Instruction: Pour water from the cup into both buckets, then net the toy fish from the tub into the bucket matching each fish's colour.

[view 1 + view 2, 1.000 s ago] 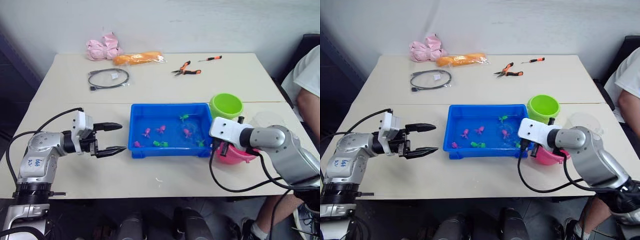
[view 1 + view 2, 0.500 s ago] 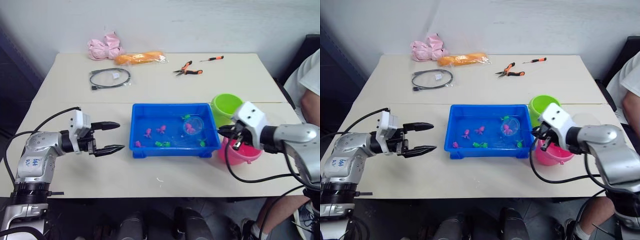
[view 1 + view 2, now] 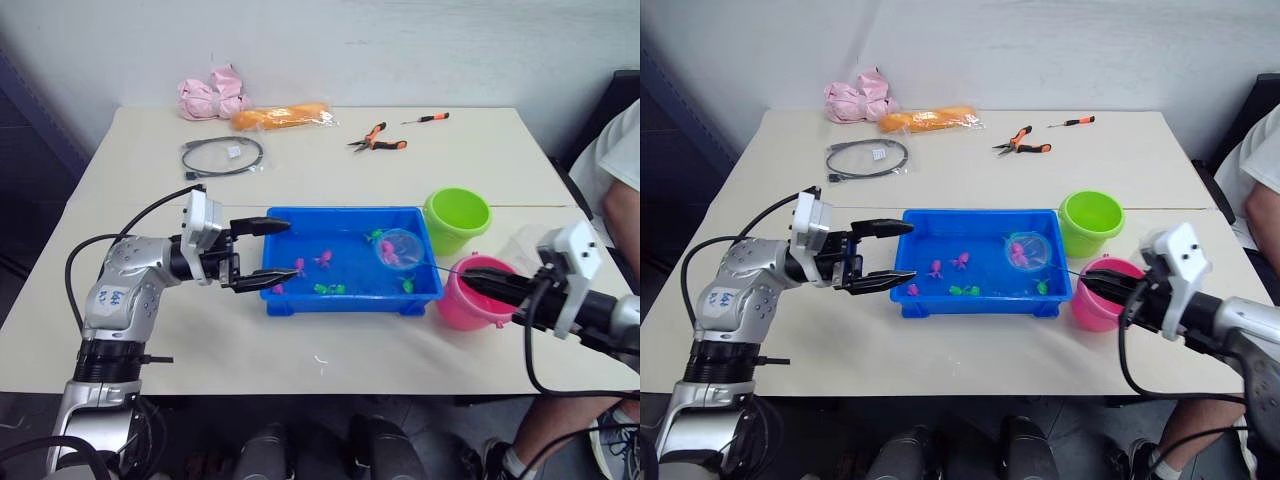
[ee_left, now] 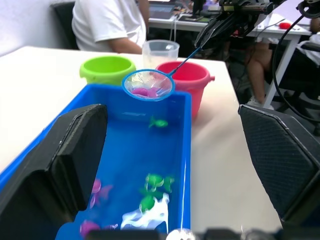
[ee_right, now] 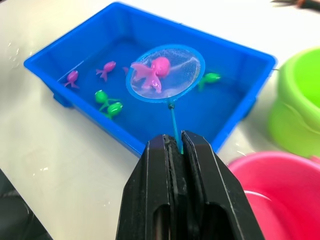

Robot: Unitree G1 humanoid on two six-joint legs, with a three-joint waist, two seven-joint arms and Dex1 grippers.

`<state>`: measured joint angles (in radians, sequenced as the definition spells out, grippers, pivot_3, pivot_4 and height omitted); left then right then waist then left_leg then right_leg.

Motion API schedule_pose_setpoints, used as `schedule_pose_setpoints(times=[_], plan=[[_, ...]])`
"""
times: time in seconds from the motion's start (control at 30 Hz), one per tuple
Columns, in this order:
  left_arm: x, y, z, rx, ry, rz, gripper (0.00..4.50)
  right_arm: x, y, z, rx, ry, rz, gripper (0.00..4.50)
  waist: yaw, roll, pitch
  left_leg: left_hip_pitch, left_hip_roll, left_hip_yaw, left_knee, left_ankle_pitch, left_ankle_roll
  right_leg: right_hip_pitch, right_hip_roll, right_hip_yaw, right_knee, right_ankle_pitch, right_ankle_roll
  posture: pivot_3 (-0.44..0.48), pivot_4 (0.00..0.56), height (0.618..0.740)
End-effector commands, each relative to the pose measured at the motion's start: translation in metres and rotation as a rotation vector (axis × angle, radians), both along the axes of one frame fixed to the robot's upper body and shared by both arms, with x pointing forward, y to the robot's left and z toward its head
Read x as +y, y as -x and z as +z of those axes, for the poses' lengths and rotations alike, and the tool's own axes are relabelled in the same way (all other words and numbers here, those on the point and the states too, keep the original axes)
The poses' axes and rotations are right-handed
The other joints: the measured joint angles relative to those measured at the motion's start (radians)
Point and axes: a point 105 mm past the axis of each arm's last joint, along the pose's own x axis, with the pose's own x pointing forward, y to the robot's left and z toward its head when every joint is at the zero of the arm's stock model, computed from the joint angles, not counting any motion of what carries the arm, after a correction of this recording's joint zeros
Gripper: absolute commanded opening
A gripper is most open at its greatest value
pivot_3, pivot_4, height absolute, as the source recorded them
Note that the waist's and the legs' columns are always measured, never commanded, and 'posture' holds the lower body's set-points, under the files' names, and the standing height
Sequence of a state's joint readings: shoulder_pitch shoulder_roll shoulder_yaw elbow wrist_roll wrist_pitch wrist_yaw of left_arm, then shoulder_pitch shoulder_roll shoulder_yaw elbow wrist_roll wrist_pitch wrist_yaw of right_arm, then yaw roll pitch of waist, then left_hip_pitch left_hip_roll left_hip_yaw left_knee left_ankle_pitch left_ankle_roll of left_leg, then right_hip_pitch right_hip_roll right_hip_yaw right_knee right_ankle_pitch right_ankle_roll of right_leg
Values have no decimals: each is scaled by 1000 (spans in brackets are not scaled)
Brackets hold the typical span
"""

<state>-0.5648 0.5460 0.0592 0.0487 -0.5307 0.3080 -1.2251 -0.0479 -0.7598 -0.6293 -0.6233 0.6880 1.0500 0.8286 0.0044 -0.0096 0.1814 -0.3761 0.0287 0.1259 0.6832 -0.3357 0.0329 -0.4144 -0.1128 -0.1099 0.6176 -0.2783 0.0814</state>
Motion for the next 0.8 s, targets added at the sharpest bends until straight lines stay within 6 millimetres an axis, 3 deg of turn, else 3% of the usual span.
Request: schedule_pose_setpoints(times=[0.03,0.23,0.43,0.57,0.8], plan=[[-8,4,11,-18,42,-52,4470,-12,19,22,-91,-9,-54,0,1,0,0,0,0,0,0,0,0,0,0,0,0,0,0,0,150,740],[-24,10,2,38,85,-110,4470,-53,50,19,-142,39,-246,0,16,0,0,2,0,-1,-1,0,0,3,1,0,-2,0,0,0,150,740],[-39,16,-2,114,109,-178,4470,-90,65,-15,-146,260,-429,0,20,0,0,3,-1,-1,-1,-1,1,4,3,1,-7,1,2,0,150,740],[-39,13,-1,114,115,-162,4470,-92,66,-31,-186,396,-419,0,13,1,-1,4,-1,2,-1,-1,1,4,3,3,-6,1,2,0,150,740],[-40,5,0,-12,98,-97,4470,-89,61,-33,-354,544,-433,0,10,1,-1,6,0,2,-1,0,-1,4,3,4,-6,1,1,0,150,740]])
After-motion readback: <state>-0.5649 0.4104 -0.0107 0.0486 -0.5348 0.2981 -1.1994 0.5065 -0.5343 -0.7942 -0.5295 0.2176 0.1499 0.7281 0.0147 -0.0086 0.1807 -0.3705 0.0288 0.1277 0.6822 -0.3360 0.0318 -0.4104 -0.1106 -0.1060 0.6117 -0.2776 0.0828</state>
